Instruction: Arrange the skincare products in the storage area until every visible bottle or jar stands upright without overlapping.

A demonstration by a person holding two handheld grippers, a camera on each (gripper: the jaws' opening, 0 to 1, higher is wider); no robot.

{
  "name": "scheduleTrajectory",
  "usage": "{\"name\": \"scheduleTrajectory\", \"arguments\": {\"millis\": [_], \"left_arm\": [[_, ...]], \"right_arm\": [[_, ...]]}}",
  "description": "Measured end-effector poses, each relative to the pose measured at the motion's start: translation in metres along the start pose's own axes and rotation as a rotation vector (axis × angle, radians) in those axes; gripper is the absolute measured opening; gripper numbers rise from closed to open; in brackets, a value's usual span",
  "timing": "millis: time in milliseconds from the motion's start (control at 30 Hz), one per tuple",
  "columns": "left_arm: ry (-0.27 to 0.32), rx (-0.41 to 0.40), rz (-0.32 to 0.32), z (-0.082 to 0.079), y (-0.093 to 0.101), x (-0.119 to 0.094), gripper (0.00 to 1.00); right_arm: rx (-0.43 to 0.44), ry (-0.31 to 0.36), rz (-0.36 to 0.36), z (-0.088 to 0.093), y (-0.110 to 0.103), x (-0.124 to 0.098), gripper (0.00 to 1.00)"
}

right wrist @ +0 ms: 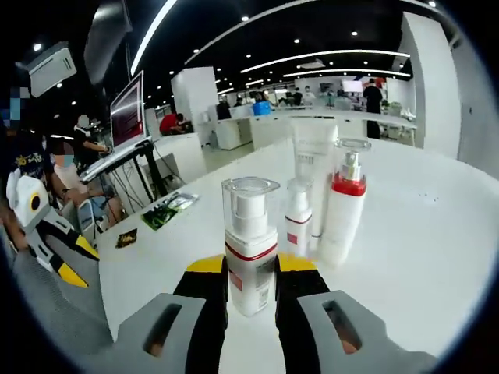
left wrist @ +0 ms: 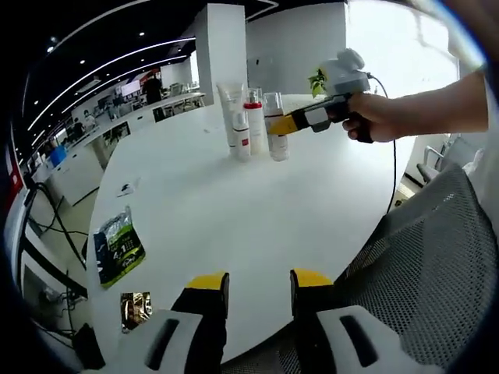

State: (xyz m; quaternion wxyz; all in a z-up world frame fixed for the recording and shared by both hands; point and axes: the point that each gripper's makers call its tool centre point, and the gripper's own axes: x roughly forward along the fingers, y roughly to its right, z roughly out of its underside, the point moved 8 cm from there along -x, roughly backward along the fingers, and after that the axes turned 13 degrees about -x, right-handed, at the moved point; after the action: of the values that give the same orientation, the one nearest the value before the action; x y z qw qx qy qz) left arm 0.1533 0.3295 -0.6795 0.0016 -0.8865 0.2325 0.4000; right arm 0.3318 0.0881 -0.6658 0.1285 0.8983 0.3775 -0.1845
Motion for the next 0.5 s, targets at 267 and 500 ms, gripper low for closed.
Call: {"name": "scheduleTrajectory", "arguments": {"millis": [267,500], "left_arm": [[-0.024,0.000,-0.006,0.003,0.000,0.001,0.30],[-0.020,-0.004,-0.006,0.002,0.000,0.001,0.30]], "right_arm": [[-0.060,-0.020,0.039,0.019,0.021,0.014,0.20],[-0.100,0.003,0.042,0.028,0.033,0.025,0.20]]}}
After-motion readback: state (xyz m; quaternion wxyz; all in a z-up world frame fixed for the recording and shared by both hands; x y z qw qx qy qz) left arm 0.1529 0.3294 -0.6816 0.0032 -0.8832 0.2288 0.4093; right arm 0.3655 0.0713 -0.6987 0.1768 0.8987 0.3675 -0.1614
